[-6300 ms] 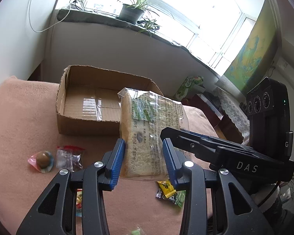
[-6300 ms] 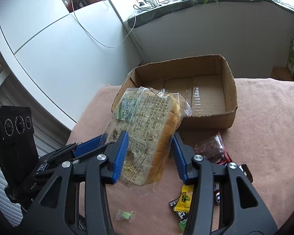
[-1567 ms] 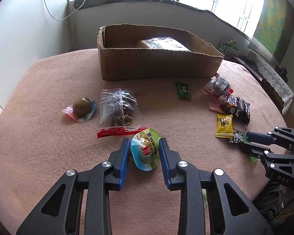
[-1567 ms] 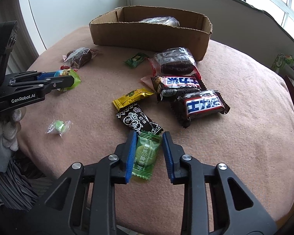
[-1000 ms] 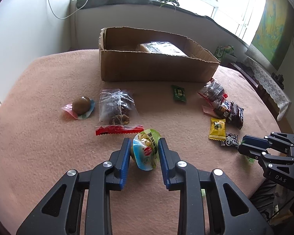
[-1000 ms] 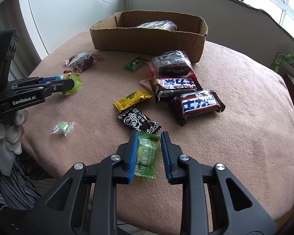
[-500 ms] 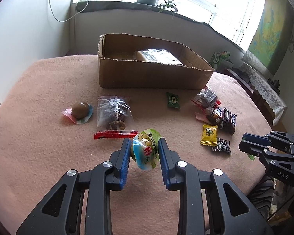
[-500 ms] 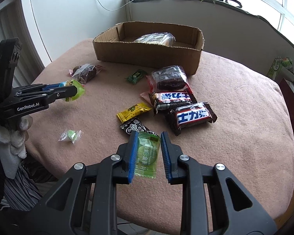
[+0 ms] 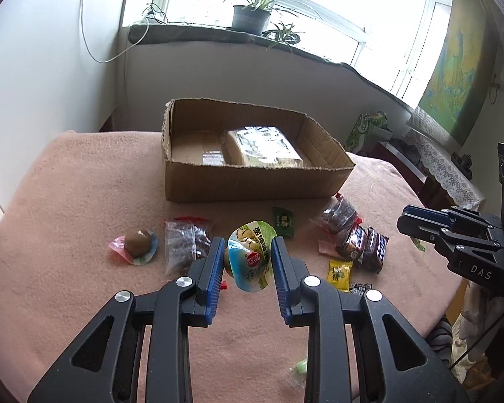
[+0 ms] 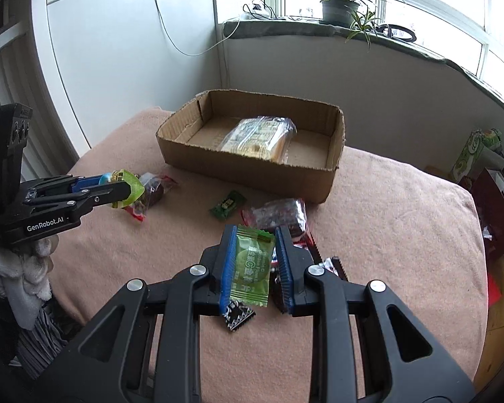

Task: Organize snacks
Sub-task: 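Carry both snacks into the cardboard box and open both grippers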

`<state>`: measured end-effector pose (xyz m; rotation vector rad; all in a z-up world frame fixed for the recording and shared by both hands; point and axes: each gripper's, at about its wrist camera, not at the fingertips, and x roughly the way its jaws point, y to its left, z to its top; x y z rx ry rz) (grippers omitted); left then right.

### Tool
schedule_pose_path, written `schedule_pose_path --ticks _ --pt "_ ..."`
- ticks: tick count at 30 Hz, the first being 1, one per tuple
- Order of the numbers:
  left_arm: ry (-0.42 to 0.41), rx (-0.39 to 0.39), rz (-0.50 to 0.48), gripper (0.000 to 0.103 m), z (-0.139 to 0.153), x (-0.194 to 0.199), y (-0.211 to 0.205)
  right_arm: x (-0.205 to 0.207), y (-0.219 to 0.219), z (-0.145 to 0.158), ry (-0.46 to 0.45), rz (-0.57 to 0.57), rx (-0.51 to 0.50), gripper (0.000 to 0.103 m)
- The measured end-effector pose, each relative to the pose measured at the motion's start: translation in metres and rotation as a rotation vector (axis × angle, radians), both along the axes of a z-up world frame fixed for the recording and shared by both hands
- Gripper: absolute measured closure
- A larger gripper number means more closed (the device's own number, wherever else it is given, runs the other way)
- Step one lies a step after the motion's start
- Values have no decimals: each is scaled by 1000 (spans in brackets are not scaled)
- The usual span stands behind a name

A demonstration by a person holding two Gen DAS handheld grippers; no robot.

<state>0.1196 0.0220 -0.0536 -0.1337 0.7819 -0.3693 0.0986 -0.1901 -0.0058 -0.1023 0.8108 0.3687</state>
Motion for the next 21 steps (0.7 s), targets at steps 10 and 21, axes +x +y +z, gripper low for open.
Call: schedule_pose_path --ticks 10,21 --pt "-52 -31 41 77 34 51 5 60 0 24 -5 0 50 79" --pt "-14 -11 59 77 26 112 -8 133 4 19 16 -40 8 79"
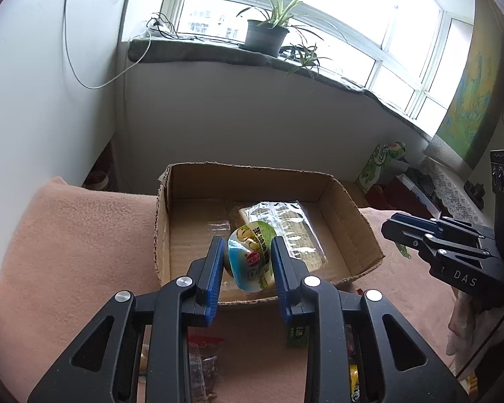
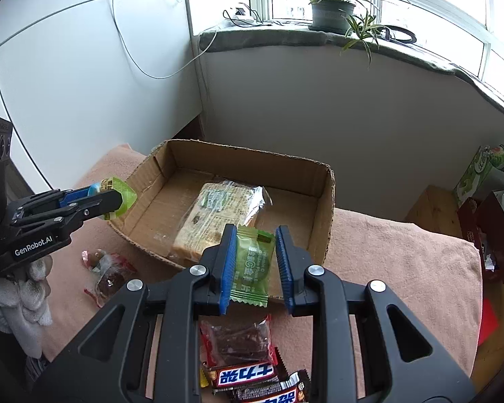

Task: Organize snacks
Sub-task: 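Carry both snacks into the cardboard box and open both grippers, then move the left gripper to the clear bag of dark snacks while the right gripper approaches the black-wrapped candy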

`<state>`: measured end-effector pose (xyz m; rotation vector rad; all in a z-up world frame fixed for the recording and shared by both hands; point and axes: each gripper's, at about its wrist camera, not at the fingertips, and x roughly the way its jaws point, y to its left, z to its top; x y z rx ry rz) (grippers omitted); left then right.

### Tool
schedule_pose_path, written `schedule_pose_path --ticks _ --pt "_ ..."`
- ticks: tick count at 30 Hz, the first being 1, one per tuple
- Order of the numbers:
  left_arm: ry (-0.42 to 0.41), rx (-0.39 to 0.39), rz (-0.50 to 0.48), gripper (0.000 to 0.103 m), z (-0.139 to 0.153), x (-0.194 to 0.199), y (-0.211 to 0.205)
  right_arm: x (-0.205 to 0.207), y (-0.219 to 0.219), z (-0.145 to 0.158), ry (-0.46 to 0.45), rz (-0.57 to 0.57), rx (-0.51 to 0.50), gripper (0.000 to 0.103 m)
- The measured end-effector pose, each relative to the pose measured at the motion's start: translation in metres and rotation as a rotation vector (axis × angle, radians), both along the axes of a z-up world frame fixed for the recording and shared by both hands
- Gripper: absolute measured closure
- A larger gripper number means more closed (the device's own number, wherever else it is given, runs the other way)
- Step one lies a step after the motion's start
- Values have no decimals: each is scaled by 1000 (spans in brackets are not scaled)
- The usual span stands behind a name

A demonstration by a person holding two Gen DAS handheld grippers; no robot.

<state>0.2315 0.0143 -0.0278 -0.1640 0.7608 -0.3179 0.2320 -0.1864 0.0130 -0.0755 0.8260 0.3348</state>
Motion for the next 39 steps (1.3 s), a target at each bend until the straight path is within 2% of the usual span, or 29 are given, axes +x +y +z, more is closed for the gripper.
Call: schedule_pose_path --ticks 13,14,16,18,19,31,39 --pt "66 8 42 76 -23 24 8 41 0 -38 85 -21 -8 78" --pt "69 8 43 76 -24 25 8 42 -1 -39 87 -20 -6 76" --pt "81 10 42 75 -26 26 9 42 -1 -39 84 -23 -7 57" --pt "83 10 42 61 -26 26 9 40 -1 -36 69 -27 -7 42" --pt "81 11 48 57 -25 26 10 39 -1 -35 62 -27 -7 39" --pt "41 3 36 57 -6 9 16 22 1 -23 42 -27 -15 39" --pt "-1 6 32 57 8 -21 29 -19 -4 -12 28 -7 -5 38"
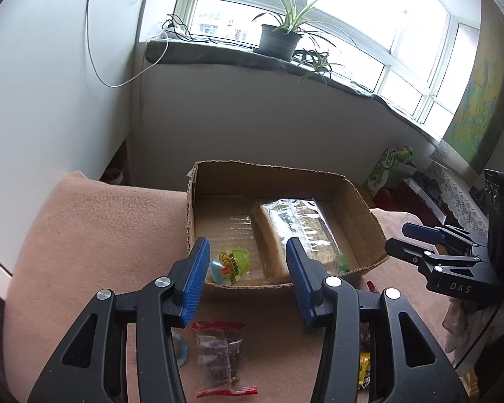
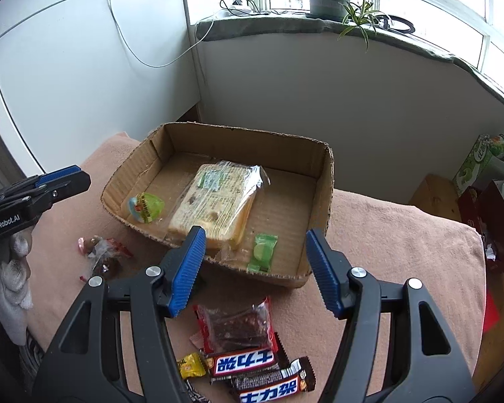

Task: Organize snacks
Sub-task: 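Move the left gripper to the clear bag of dark snacks while the right gripper approaches the black-wrapped candy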

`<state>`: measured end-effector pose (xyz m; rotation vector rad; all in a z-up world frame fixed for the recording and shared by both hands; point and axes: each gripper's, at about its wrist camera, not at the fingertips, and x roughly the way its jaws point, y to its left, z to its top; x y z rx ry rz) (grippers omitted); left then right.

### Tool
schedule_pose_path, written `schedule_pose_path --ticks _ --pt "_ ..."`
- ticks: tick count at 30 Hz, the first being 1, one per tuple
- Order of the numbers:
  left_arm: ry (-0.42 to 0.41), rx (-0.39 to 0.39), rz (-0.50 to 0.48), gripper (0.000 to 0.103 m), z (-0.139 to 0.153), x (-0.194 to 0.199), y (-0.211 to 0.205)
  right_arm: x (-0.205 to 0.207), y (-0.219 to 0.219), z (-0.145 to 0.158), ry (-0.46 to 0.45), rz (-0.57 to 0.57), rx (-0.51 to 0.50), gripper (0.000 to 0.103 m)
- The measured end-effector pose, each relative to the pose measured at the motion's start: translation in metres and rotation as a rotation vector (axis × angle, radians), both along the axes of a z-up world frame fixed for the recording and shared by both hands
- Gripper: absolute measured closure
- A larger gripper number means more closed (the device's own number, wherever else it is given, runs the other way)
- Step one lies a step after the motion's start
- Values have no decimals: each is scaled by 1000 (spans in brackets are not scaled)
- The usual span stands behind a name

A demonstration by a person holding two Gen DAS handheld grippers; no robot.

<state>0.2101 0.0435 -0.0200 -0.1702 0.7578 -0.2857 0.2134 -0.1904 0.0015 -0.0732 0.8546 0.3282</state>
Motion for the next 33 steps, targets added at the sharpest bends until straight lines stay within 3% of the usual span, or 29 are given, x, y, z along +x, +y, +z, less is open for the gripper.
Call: schedule_pose_path --ticks 8,17,27,33 --pt "4 -34 10 57 -2 -29 14 -61 -4 -2 4 35 -5 38" --pt "64 -25 31 56 -29 -59 34 -113 -1 -19 46 85 8 38" --pt "142 27 -21 56 -63 -70 24 -131 10 -59 141 149 -21 38" --pt "158 58 -39 50 -70 -67 14 -132 23 -75 179 202 -49 39"
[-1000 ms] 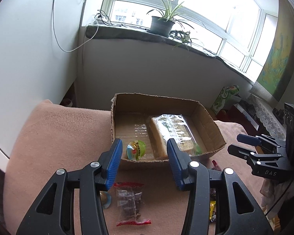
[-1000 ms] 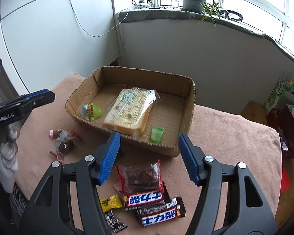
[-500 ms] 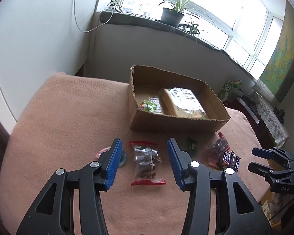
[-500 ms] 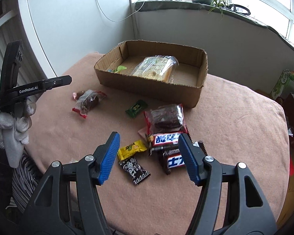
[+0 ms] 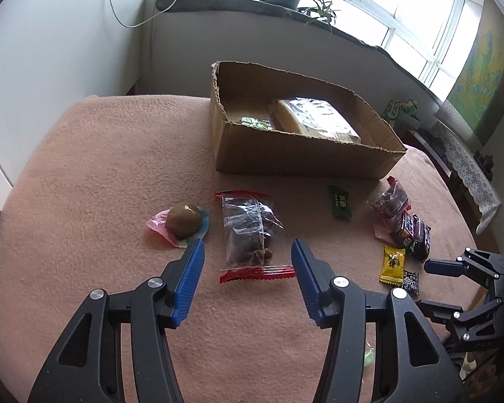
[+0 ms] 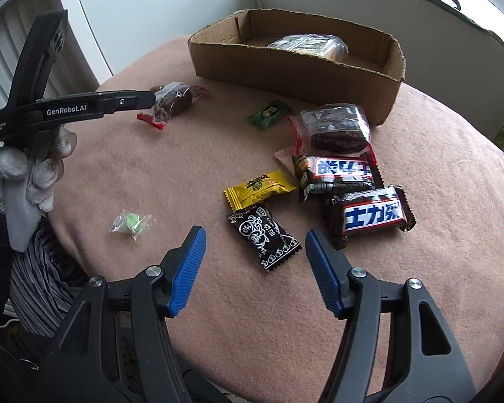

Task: Organize snacks
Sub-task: 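Move the left gripper to the clear bag of dark snacks while the right gripper approaches the black-wrapped candy, then grasp the clear snack bag with the left gripper while the right gripper grasps the black candy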

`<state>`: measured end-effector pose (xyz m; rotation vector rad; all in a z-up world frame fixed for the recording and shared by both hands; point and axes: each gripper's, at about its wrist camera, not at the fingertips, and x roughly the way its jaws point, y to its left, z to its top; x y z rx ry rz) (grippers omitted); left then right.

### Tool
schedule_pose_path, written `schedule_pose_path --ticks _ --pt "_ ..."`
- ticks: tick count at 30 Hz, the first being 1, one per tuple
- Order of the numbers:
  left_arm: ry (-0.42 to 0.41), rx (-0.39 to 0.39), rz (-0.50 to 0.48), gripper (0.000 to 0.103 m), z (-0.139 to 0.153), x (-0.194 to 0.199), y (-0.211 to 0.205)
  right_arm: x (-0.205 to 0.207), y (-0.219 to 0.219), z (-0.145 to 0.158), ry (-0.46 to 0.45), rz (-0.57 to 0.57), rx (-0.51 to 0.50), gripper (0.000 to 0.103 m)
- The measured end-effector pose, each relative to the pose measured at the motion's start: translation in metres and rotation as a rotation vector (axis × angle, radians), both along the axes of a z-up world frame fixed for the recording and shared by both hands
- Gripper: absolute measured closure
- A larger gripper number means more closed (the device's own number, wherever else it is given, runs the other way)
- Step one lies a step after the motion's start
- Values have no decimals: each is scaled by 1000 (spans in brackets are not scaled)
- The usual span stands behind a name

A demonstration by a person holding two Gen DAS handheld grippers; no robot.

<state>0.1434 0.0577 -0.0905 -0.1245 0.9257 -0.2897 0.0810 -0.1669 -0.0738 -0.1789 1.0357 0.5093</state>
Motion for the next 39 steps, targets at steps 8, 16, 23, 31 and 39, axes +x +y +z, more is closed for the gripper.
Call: schedule_pose_path --ticks 8,16,23,31,39 --pt "8 32 -5 50 -5 6 -9 3 13 -8 -6 33 -51 43" --pt "12 101 -6 50 -14 15 -21 8 13 -15 2 29 -72 44" --pt "16 109 18 56 -18 17 -18 8 10 -14 8 11 -68 56" --pt "5 113 9 60 -18 16 -19 6 9 -12 1 10 -78 79" --pt "2 111 5 61 -17 13 -19 9 8 -13 1 3 -76 85"
